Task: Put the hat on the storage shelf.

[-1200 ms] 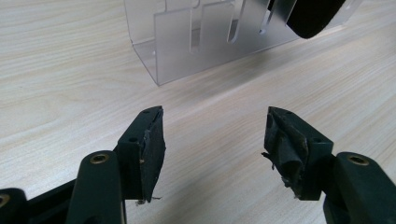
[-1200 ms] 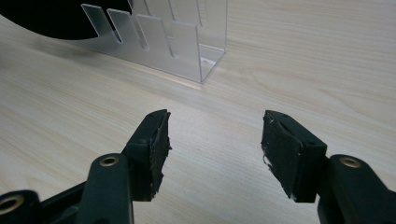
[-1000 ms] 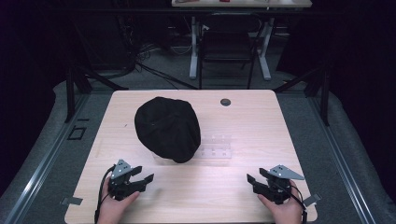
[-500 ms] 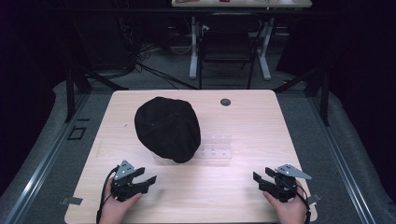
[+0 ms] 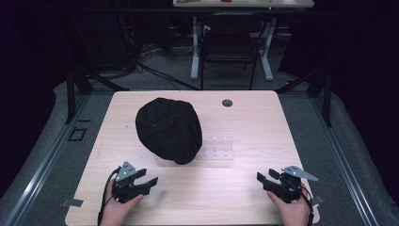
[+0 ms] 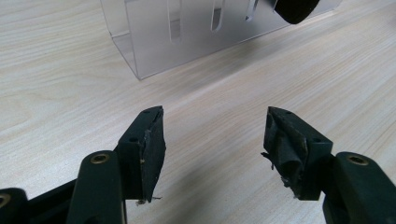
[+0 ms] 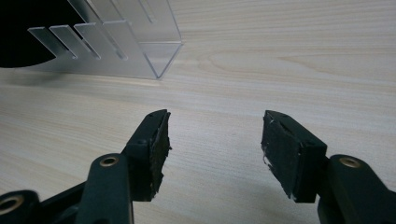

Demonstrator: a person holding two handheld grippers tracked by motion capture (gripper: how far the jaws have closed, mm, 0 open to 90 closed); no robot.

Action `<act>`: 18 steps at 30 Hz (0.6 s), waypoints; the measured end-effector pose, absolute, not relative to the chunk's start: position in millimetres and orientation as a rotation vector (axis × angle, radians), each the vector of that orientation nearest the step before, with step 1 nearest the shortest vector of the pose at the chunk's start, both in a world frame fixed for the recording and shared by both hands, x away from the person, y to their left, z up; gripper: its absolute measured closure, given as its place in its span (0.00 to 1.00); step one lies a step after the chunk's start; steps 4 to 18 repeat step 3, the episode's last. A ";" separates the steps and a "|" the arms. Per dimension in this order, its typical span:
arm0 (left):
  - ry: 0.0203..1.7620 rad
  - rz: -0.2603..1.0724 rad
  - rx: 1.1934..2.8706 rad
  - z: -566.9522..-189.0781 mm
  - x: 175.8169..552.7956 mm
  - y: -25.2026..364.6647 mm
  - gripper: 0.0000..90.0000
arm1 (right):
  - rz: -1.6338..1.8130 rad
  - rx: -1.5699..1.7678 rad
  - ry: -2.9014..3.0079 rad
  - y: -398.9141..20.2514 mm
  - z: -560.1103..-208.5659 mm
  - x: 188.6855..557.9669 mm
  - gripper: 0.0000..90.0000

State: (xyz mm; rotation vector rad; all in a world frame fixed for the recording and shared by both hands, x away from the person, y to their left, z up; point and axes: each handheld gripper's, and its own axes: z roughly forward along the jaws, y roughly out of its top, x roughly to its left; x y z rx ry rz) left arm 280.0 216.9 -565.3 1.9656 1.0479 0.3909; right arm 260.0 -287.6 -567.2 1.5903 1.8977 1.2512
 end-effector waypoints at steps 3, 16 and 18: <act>1.049 0.386 1.958 -565.2 279.9 215.8 0.43 | 1.269 1.592 1.889 -287.3 -566.7 259.7 0.45; 1.049 0.386 1.958 -565.2 279.9 215.8 0.43 | 1.269 1.592 1.889 -287.3 -566.7 259.7 0.45; 1.049 0.386 1.958 -565.2 279.9 215.8 0.43 | 1.269 1.592 1.889 -287.3 -566.7 259.7 0.45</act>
